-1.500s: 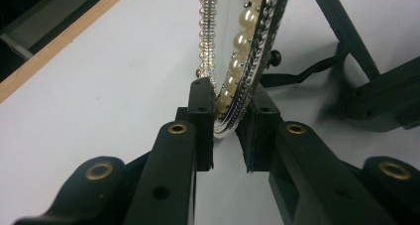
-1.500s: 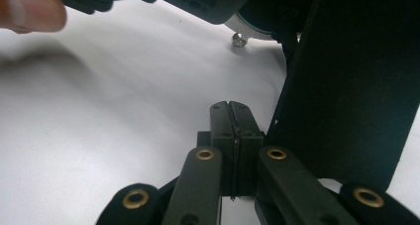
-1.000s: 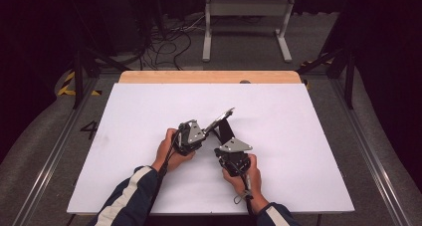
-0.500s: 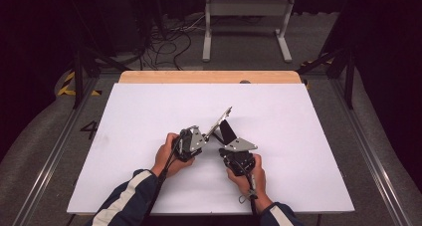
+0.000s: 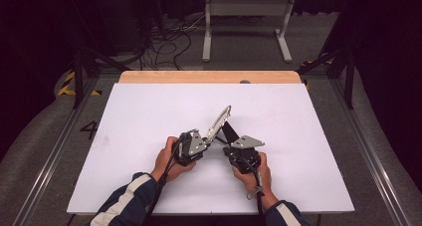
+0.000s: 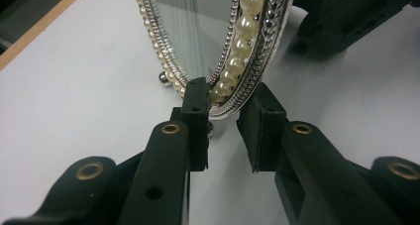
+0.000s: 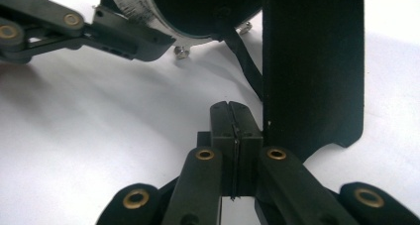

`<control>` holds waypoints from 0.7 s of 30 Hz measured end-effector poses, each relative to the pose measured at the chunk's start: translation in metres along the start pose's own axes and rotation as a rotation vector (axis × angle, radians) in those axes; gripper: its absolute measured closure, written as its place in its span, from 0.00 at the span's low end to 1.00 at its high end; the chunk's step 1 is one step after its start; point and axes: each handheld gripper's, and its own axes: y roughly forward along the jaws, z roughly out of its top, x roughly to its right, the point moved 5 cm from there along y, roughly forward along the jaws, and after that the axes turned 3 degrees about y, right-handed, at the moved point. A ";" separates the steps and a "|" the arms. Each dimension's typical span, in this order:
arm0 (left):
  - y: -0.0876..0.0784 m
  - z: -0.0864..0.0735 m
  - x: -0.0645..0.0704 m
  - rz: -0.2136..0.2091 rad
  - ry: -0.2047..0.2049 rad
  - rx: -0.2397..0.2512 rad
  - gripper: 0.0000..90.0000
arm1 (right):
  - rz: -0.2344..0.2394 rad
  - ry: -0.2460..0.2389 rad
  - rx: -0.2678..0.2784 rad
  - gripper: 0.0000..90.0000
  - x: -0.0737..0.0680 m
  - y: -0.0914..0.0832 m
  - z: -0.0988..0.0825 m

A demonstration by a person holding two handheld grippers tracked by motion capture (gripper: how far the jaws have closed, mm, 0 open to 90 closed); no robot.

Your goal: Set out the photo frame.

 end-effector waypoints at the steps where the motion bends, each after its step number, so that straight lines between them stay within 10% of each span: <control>1: 0.000 0.000 0.000 -0.004 -0.001 0.004 0.82 | 0.001 0.001 0.000 1.00 0.001 -0.001 0.000; 21: -0.003 0.007 0.005 -0.037 -0.038 0.088 0.75 | 0.011 -0.033 -0.002 1.00 0.007 -0.003 -0.001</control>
